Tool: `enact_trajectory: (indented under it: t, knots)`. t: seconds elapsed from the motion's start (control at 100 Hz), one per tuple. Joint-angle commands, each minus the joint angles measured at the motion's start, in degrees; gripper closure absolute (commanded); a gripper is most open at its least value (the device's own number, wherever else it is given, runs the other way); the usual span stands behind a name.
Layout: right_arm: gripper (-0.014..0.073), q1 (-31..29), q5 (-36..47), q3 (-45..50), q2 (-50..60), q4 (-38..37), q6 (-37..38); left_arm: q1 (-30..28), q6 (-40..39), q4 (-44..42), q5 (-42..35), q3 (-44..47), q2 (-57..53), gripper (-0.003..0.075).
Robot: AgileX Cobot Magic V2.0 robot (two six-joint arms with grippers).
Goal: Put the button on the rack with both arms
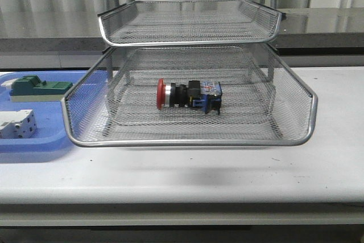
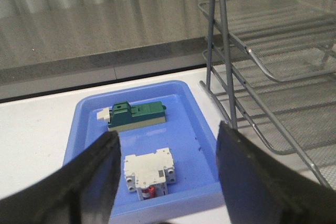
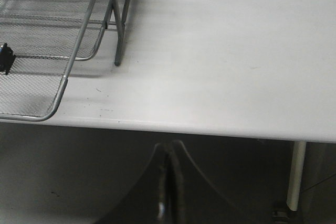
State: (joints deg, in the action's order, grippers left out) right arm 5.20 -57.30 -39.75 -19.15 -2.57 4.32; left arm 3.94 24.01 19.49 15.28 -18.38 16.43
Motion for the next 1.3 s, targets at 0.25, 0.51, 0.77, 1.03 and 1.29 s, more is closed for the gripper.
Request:
enact_trajectory:
  t: [0.25,0.51,0.77,1.03,1.29]
  knots:
    - [0.0663,-0.2,3.8,-1.9,-0.5,-0.7,0.2,-0.1,-0.7,1.6,-14.7,4.2,-4.5,0.0321]
    - [0.0663,-0.2,3.8,-1.9,-0.5,-0.7,0.2,-0.1,-0.7,1.6,-14.7,4.2,-4.5,0.0529]
    - [0.0663,-0.2,3.8,-1.9,-0.5,-0.7,0.2,-0.1,-0.7,1.6,-14.7,4.2,-4.5,0.074]
    - [0.0663,-0.2,3.8,-1.9,-0.5,-0.7,0.2,-0.1,-0.7,1.6,-14.7,4.2,-4.5,0.074]
    - [0.0663,-0.2,3.8,-1.9,-0.5,-0.7,0.2,-0.1,-0.7,1.6,-14.7,4.2,-4.5,0.074]
